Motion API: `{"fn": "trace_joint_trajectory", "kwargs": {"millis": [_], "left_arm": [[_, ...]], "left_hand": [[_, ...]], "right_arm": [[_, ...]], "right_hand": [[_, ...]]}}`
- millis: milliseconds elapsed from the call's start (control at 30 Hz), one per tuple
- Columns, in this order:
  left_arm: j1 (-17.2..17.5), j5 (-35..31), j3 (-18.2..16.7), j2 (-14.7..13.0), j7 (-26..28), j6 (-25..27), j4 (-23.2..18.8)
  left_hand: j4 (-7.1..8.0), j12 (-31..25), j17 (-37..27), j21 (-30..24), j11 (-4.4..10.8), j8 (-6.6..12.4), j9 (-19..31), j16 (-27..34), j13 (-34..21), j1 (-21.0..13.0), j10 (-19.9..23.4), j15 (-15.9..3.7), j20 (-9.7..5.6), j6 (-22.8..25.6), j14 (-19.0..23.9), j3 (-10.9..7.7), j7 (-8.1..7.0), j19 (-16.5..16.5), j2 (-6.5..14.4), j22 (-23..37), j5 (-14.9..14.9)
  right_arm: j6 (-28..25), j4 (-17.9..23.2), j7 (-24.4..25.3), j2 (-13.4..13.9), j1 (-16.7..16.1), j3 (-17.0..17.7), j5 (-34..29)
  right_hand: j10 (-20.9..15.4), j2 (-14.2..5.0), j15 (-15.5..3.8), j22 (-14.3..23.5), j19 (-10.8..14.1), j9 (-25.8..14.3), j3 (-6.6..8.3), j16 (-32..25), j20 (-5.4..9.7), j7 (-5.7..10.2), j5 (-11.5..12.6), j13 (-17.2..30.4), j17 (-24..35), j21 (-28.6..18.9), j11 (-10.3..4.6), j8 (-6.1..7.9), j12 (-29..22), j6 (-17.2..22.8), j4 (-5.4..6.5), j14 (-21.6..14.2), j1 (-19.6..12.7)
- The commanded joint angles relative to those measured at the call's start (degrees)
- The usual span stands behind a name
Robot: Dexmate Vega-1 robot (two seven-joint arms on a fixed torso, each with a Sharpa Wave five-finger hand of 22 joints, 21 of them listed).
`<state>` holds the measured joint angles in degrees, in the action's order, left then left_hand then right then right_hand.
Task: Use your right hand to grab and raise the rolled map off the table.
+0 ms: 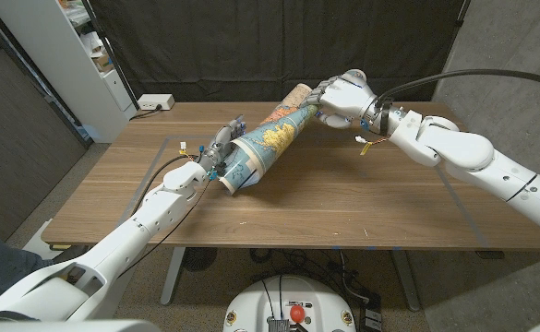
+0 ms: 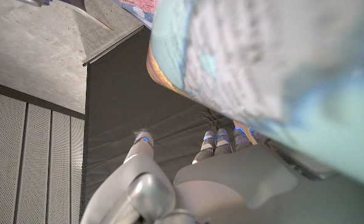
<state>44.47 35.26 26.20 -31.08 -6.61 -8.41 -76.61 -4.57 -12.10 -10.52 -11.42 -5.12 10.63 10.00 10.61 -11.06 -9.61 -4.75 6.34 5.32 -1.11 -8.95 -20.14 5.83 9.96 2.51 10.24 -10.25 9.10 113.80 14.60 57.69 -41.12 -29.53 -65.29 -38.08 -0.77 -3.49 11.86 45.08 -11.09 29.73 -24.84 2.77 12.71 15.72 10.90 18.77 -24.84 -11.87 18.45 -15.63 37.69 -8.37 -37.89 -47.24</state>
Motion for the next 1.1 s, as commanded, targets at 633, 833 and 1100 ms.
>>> {"fn": "trace_joint_trajectory", "kwargs": {"millis": [633, 833, 1100], "left_arm": [[-0.18, 0.23, -0.50, -0.45, -0.69, -0.63, 0.50], [0.10, 0.30, -0.55, -0.52, -0.48, -0.52, 0.26], [0.25, 0.29, -0.52, -0.58, -0.33, -0.35, 0.04]], "left_hand": [[-0.38, -0.29, -0.12, -0.12, 0.13, 0.33, 0.34, 0.35, -0.30, -0.09, 0.14, 0.47, 0.37, 0.39, -0.02, -0.21, 0.04, 4.12, 0.52, 0.34, -0.15], [-0.40, -0.29, -0.12, -0.14, 0.11, 0.36, 0.34, 0.35, -0.30, -0.08, 0.13, 0.47, 0.34, 0.50, 0.00, -0.21, 0.08, 4.10, 0.53, 0.34, -0.15], [-0.43, -0.29, -0.12, -0.15, 0.08, 0.34, 0.34, 0.35, -0.30, -0.06, 0.14, 0.49, 0.31, 0.48, -0.01, -0.20, 0.03, 4.08, 0.54, 0.34, -0.15]], "right_arm": [[-2.01, 2.51, 0.00, 1.16, -0.88, 3.99, 0.89], [-2.44, 2.88, -0.31, 0.94, -0.77, 4.22, 0.76], [-2.65, 2.60, 0.48, 0.43, -0.61, 3.97, 0.27]], "right_hand": [[-0.73, -0.31, -7.33, 0.35, 0.26, -0.10, 0.21, 0.48, 0.23, 0.10, -0.70, 0.16, 0.31, -0.90, -0.01, -0.38, 0.52, 0.87, 0.03, -0.87, -0.62], [-0.75, -0.37, -7.36, 0.36, 0.24, -0.10, 0.19, 0.48, 0.24, 0.10, -0.79, 0.16, 0.40, -0.99, -0.03, -0.43, 0.63, 1.00, 0.04, -0.92, -0.67], [-0.86, -0.42, -7.29, 0.36, 0.21, -0.10, 0.17, 0.53, 0.26, 0.10, -0.91, 0.17, 0.48, -1.10, 0.00, -0.50, 0.74, 1.16, 0.05, -0.99, -0.71]]}}
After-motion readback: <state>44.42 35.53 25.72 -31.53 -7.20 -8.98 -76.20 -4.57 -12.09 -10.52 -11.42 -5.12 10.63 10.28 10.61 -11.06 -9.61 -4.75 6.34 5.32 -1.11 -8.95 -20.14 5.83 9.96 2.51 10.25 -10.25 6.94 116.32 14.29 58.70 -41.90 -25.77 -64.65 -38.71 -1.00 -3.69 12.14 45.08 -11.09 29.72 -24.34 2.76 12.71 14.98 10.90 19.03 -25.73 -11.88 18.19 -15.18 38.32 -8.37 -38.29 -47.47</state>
